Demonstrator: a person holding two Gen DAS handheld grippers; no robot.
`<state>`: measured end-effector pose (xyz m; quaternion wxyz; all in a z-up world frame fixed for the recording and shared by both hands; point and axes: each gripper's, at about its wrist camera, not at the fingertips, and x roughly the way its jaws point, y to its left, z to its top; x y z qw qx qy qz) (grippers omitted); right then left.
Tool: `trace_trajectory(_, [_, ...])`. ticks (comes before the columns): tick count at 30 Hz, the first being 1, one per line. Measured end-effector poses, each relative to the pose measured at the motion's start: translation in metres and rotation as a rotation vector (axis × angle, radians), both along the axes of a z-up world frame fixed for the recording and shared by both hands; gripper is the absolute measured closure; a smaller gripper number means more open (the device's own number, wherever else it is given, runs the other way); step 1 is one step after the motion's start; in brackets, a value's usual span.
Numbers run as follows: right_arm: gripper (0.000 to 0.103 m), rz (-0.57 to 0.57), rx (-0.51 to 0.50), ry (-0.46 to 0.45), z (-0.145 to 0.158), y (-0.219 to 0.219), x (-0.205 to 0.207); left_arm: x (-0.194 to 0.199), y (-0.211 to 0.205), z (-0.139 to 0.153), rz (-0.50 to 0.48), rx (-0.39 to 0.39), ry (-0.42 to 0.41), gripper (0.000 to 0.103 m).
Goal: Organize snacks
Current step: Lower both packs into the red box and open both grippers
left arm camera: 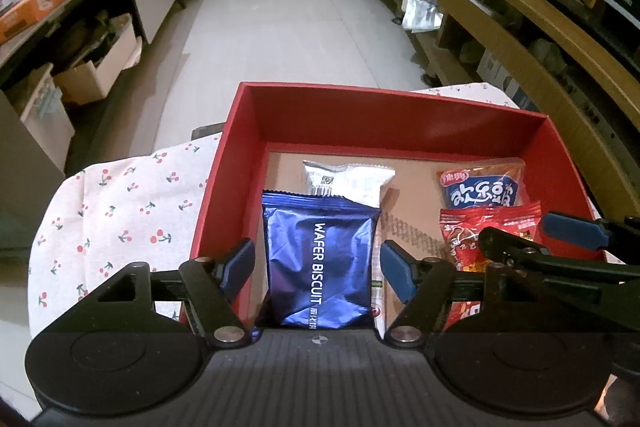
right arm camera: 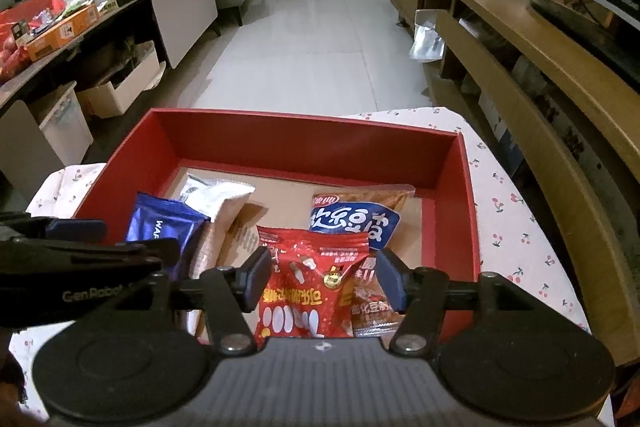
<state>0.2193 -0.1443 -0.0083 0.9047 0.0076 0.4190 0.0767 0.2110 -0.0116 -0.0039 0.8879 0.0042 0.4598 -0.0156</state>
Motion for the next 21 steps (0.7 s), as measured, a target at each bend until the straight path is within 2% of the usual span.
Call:
trace_trajectory(11, [0.038,-0.031,0.028,-0.047,0.021,-0.012,-0.023,-0.019,-0.005,0.017,-0.017,-0.036,-0.029,0.026])
trace_trajectory(21, [0.038,-0.063,0.048,-0.051,0.029,-0.023,-0.041,-0.034,-0.014,0.024,-0.037,-0.058,-0.04,0.026])
